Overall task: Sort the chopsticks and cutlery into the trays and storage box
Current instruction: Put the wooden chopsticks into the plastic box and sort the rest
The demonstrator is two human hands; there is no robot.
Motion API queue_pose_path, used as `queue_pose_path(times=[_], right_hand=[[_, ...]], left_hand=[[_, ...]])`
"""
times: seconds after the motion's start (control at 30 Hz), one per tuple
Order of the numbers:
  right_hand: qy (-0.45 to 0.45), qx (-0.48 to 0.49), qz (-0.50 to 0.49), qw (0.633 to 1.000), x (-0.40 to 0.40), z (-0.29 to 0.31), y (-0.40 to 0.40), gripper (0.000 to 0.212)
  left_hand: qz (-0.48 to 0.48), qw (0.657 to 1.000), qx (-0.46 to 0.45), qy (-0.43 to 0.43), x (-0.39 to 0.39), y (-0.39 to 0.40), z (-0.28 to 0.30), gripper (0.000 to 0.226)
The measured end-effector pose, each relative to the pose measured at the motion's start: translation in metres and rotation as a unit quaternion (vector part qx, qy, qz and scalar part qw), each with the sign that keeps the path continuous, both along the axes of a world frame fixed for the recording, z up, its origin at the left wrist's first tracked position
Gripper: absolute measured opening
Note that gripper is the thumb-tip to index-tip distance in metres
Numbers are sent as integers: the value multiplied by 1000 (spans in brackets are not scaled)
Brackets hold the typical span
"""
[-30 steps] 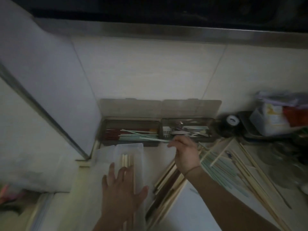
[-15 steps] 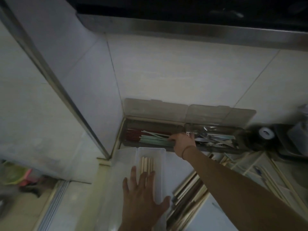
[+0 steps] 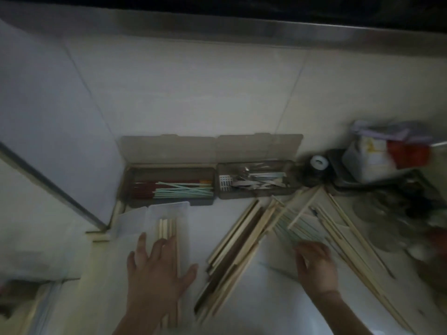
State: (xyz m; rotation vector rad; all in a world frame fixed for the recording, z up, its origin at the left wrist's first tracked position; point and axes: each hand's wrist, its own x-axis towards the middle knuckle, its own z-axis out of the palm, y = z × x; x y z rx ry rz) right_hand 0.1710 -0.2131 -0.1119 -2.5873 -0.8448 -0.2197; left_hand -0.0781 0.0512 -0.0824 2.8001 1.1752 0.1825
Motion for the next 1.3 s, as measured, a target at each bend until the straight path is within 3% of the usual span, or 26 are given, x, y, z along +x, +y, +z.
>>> queue_pose_path(times=[0.1,0.17,0.4,0.63,0.73,0.97,1.03,1.13,1.3], right_hand=[[-34,-75,-12,996,-22,-16,-49,32],[-38,-93,-20,995,-35,-19,-62,30],[-16,-64,-57,996,-52,-13,-57,30],[-14,-81,-42,996,-47,-10,-55,26],[-14,-46,-27,998,-46,0,-45,25],[108,116,80,984,-26,45,54,14],[106,107,147,978,-19,57,98,18],[96,81,251,960,-11,70,167,41],[117,6,342,932,-4,67,267,49]], left_hand=[[0,1000,6,-6,-2,-1,-1,84],[4,1000,6,5,-1,-1,0,84],[20,999,-13,28,-1,-1,-1,86],[15,1000,-12,16,-1,-2,3,89],[24,999,-20,24,0,-3,4,90],[18,1000,-17,11,-1,-3,7,84],[12,1000,-12,5,-1,-3,7,83],[9,1000,-4,-1,0,-3,7,83],[12,1000,-16,-21,2,-2,7,85]])
